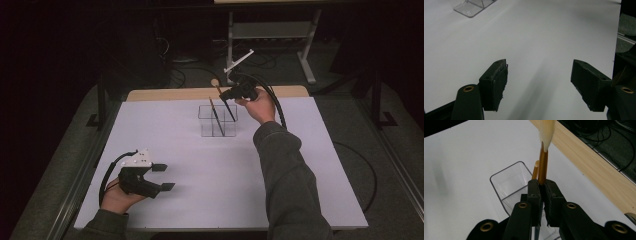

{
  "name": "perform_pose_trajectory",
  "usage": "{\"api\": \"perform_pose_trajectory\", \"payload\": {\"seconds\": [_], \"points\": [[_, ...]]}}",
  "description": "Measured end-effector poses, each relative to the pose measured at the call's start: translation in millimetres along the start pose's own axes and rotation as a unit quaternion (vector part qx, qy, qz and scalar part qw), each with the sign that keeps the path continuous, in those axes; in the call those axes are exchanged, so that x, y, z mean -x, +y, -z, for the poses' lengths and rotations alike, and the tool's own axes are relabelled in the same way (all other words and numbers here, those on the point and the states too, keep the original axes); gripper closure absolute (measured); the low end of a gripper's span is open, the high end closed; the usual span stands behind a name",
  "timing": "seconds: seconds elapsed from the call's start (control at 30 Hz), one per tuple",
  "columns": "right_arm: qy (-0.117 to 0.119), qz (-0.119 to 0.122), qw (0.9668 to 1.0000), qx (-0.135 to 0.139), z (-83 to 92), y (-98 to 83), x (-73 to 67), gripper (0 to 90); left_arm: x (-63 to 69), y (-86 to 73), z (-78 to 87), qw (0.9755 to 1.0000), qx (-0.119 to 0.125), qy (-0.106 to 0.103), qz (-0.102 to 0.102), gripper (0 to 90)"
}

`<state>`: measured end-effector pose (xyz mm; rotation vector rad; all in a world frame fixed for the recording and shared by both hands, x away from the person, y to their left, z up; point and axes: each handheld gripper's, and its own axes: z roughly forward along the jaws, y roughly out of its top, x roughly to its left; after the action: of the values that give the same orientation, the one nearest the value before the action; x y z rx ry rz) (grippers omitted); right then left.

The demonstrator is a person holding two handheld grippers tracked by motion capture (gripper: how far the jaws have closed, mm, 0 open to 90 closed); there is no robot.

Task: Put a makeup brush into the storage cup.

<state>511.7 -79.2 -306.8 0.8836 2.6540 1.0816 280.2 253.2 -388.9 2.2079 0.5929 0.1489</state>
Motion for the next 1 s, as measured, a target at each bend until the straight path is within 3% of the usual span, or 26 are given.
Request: {"api": "perform_pose_trajectory", "payload": {"seconds": [0.33,0.83,1.0], "points": [[-0.003,0.006,0.9999,0.008,-1.0,-3.5,0.6,83.2,-0.6,-0.2,0.1,1.0,-0.002,0.001,-0.002,28.6],[0.006,-0.019,0.9998,0.007,-4.3,-14.6,2.2,83.2,0.2,-0.3,-1.7,1.0,0.0,-0.001,-0.001,28.4],[0.002,-0.01,0.9999,0.008,-6.9,-16.9,1.5,83.2,0.4,-0.6,-1.6,1.0,0.001,-0.001,0.0,28.6]]}}
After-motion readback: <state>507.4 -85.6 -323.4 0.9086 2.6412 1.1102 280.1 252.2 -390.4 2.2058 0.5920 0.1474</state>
